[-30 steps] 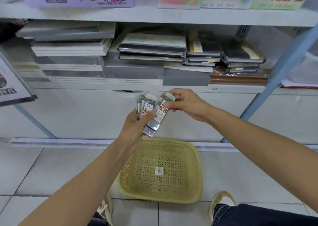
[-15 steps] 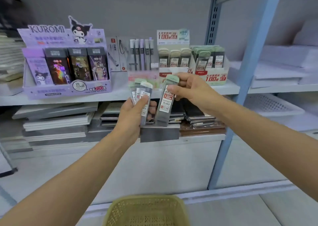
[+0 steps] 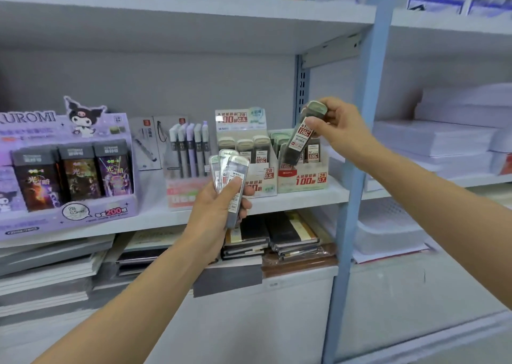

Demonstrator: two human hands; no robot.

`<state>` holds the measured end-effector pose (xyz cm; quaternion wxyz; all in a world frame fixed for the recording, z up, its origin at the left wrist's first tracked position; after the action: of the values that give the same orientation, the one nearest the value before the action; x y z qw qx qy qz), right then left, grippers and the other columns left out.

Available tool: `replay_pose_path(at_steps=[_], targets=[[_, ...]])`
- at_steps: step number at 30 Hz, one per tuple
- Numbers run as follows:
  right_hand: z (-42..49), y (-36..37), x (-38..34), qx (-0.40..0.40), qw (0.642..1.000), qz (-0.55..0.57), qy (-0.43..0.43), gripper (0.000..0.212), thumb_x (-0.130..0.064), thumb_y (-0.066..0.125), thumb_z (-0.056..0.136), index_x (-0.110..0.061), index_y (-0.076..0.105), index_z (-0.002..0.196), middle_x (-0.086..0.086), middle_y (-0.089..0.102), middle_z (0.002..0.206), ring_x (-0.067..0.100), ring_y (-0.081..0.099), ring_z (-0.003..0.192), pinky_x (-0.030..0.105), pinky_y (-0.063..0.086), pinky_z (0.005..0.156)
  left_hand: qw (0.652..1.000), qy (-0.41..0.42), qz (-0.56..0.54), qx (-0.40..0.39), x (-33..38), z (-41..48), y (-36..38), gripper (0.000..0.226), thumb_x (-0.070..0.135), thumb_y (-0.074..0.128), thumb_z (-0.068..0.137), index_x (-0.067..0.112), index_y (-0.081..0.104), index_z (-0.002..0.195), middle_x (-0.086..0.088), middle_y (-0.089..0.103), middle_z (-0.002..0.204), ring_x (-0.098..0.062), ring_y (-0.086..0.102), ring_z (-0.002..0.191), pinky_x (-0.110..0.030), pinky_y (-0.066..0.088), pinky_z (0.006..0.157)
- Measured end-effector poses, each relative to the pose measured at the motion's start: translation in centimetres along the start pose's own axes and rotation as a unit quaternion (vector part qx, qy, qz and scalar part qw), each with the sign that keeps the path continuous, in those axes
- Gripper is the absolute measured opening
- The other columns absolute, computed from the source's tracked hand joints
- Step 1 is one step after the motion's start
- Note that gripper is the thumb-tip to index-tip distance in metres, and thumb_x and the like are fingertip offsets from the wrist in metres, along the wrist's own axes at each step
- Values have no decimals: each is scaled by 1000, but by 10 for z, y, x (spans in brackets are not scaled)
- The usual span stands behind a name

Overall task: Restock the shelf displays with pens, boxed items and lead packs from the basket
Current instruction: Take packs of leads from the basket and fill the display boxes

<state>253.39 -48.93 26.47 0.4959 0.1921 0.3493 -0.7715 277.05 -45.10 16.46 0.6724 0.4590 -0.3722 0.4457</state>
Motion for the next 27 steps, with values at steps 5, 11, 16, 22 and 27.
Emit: replay_pose_path(at_steps=[5, 11, 16, 22, 27], targets=[[19, 1, 9, 21, 998, -47, -31, 16, -8, 59, 94, -12, 58, 109, 4, 66, 101, 20, 65, 95, 29, 56, 82, 1000, 3, -10, -18, 4, 14, 5, 22, 20, 55, 97, 10, 57, 117, -5, 70, 77, -14, 57, 60, -22, 49, 51], [26, -5, 18, 2, 999, -52, -10, 16, -9, 59, 94, -15, 58, 109, 7, 68, 104, 20, 66, 96, 22, 57, 74, 1000, 12, -16, -19, 4, 28, 11, 22, 21, 58, 94, 11, 59, 114, -7, 70, 78, -14, 59, 61, -23, 49, 51], [23, -24, 22, 1, 998, -63, -14, 13, -8, 58, 94, -17, 58, 104, 11, 68, 109, 25, 66, 96, 27, 58, 74, 999, 19, -26, -38, 5, 36, 27, 24, 21, 57, 95, 11, 58, 117, -7, 76, 90, -18, 72, 76, -22, 55, 58], [23, -29, 27, 2, 998, -63, -24, 15, -7, 58, 94, -18, 58, 104, 8, 68, 109, 22, 66, 100, 33, 58, 81, 994, -6, -84, -71, 9, 47, 56, 26, 16, 55, 96, 16, 58, 122, -8, 74, 109, -26, 72, 96, -28, 59, 68], [27, -22, 31, -52, 991, -120, -40, 15, -10, 59, 95, -16, 58, 109, 4, 67, 105, 22, 66, 99, 43, 56, 88, 994, -15, -87, -64, 7, 56, 62, 31, 18, 56, 95, 17, 56, 126, -3, 75, 104, -26, 73, 95, -29, 59, 67]])
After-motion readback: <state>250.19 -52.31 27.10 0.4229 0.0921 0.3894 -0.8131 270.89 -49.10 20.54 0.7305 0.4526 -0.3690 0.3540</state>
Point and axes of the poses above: each hand's wrist, its own z-axis towards the middle knuckle, its own y-axis out of the palm, x = y × z, the point moved 1 cm from there along z, towards the middle knuckle
